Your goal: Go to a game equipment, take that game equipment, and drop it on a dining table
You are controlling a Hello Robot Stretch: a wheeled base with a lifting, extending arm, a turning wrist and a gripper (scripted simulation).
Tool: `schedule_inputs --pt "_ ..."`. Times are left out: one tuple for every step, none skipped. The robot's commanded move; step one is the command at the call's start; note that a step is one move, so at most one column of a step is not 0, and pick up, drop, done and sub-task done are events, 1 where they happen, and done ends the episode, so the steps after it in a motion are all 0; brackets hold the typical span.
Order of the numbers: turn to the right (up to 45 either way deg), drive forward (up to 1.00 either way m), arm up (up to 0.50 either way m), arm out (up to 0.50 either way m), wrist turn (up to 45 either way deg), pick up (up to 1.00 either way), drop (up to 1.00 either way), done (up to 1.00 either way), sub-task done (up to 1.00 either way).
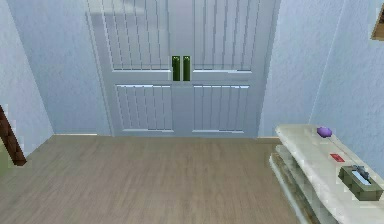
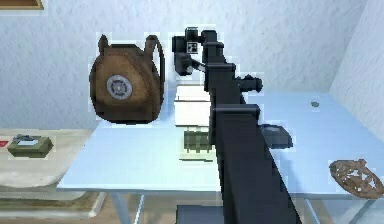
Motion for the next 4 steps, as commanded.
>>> schedule_inputs --pt "0.0 0.00 -0.04 0.00 0.0 0.00 0.00 0.00 0.00" --pt "0.0 0.00 -0.32 0.00 0.0 0.00 0.00 0.00 0.00" --pt "0.0 0.00 0.00 0.00 0.0 0.00 1.00 0.00 0.00" --pt "0.0 0.00 0.04 0.00 0.0 0.00 0.00 0.00 0.00"
